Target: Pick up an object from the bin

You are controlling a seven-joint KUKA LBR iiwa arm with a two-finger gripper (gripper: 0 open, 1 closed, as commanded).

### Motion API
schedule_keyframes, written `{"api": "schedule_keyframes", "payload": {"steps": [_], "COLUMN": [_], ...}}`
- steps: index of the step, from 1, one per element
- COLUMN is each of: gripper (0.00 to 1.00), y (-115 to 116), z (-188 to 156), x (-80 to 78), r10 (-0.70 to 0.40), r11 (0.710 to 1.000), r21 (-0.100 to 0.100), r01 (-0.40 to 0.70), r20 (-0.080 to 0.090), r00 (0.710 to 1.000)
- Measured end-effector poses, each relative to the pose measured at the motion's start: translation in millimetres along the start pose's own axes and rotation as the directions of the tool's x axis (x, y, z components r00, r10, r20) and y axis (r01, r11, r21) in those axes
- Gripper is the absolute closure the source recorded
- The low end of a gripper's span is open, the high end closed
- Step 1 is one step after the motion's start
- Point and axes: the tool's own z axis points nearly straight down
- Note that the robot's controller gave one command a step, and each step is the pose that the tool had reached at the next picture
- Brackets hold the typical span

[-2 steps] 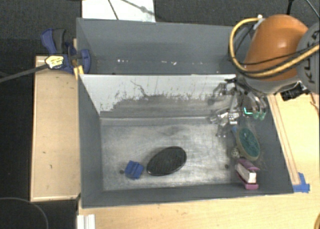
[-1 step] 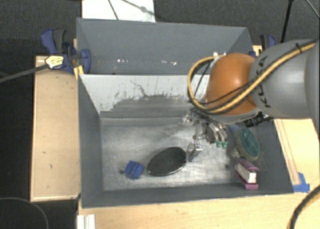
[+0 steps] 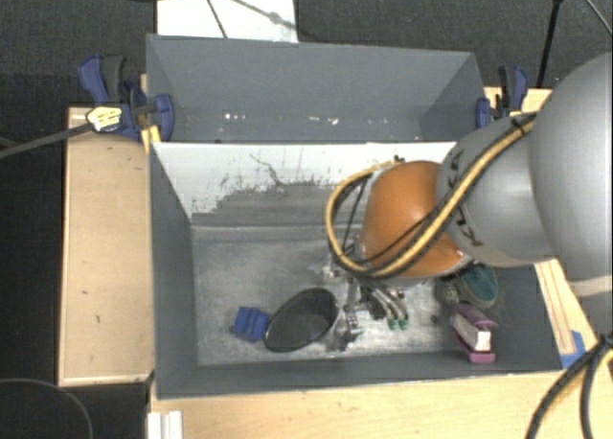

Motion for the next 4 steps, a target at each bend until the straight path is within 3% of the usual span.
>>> {"api": "schedule_keyframes", "payload": {"steps": [1,2,3,4], "gripper": [0.0,0.0,0.0,0.0], "y": [23,40,106,145], "z": [-1,-1,0,-1], "x": [-9.9,4.6,-1.8,-0.7], "r10": [-0.123,-0.181,-0.238,-0.364], "r11": [0.992,0.983,0.971,0.931], "r21": [0.0,0.0,-0.004,0.007], "r01": [0.123,0.181,0.238,0.364], "r20": [0.002,0.0,-0.001,-0.003], "r00": [0.992,0.983,0.971,0.932]}}
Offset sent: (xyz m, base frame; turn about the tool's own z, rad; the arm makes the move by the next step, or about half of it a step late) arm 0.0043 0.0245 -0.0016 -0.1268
